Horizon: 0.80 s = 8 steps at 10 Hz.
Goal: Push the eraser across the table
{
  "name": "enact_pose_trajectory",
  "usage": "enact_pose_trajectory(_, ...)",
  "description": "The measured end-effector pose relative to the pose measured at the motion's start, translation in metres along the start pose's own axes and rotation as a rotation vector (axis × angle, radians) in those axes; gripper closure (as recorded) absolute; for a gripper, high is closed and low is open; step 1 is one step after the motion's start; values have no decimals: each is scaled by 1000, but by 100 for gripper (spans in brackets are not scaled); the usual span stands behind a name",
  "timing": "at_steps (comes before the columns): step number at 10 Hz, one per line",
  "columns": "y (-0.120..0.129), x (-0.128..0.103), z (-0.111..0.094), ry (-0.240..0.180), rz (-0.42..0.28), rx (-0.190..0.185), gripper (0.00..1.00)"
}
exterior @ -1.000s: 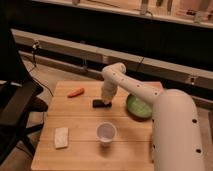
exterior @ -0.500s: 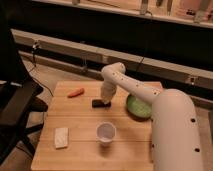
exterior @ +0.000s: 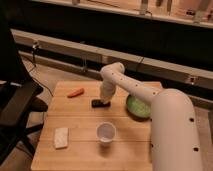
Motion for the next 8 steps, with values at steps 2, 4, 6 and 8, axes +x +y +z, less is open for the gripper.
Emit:
enact_pose_trajectory(2, -1, 0, -1, 1, -2, 1, 100)
enact_pose_trajectory(4, -2, -1, 1, -2, -8, -1, 100)
enact_pose_trajectory(6, -3, -2, 0, -2, -9, 1, 100)
enact_pose_trajectory(8, -3, -2, 0, -2, -9, 1, 100)
